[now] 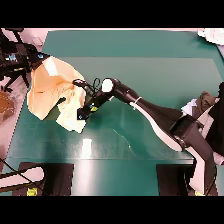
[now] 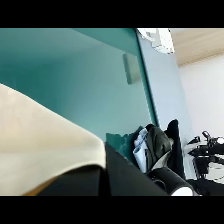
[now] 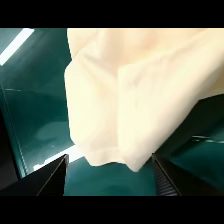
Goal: Fold the shirts.
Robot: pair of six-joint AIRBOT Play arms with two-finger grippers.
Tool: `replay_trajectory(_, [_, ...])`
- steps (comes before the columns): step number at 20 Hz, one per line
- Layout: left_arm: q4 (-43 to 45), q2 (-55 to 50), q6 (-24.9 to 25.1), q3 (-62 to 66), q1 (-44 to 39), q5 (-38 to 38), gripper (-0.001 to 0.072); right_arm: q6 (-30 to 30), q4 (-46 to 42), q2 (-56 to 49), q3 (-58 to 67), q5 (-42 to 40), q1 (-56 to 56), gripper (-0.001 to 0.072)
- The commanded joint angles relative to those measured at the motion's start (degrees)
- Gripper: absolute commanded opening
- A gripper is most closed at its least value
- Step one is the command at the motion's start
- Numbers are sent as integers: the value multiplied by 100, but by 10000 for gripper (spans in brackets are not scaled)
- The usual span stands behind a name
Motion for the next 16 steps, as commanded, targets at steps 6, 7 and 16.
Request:
replay_trajectory(6, [7, 2, 0, 7, -2, -42, 20, 496, 17, -756, 667, 81, 66, 457])
replay_trajectory(7, [7, 2, 0, 7, -2, -50, 20, 560, 24, -737, 612, -26, 48, 445])
replay_trajectory(16, [26, 2, -2, 7, -2, -142, 20, 625, 278, -728, 610, -164, -177, 23])
